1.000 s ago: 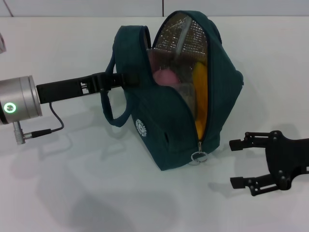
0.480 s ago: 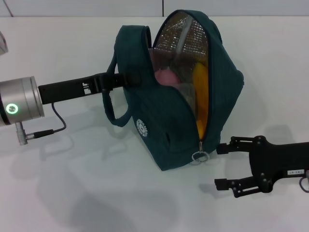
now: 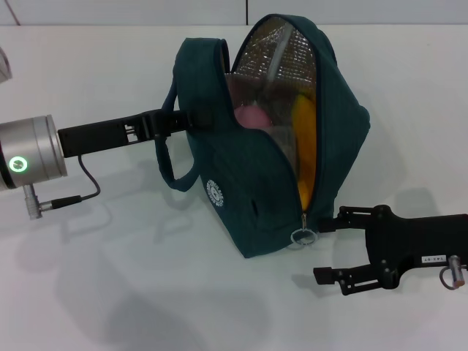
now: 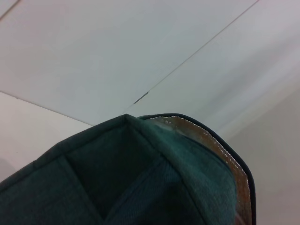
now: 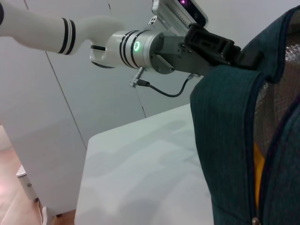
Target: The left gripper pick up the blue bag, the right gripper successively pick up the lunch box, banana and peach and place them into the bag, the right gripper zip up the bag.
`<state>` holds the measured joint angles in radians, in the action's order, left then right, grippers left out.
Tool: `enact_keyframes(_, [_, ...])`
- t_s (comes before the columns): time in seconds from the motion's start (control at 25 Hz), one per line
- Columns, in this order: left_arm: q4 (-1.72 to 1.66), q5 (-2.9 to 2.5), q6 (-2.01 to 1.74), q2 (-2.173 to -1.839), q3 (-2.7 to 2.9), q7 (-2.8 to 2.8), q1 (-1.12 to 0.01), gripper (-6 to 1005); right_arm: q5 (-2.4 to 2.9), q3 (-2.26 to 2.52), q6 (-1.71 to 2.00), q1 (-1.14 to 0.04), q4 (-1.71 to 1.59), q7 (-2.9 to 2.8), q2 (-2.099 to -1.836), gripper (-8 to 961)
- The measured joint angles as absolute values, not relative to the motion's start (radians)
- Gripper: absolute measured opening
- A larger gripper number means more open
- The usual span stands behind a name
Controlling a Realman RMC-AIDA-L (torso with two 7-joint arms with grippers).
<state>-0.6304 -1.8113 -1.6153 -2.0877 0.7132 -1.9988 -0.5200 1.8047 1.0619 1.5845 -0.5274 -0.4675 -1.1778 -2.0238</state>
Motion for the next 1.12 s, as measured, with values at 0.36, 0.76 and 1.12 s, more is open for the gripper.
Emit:
enact_keyframes(0.36, [-0.630,-1.811,-1.615,-2.088,0.713,-1.997,-0.518,47,1.804,1.062,1.564,-0.532,-0.456,-1.173,-2.028,848])
enact_keyframes(0.76, [-0.630,-1.811,-1.615,-2.088,0.713,-1.996,-0.517,48,1.802,1.063,1.550,-0.578,-0.382,-1.159,-2.028,810])
enact_keyframes(1.12, [-0.630,-1.812,-1.615,-2.088,0.713,-1.996,-0.515,48,1.802,1.076,1.549,-0.582,-0.373,-1.158,-2.028,761])
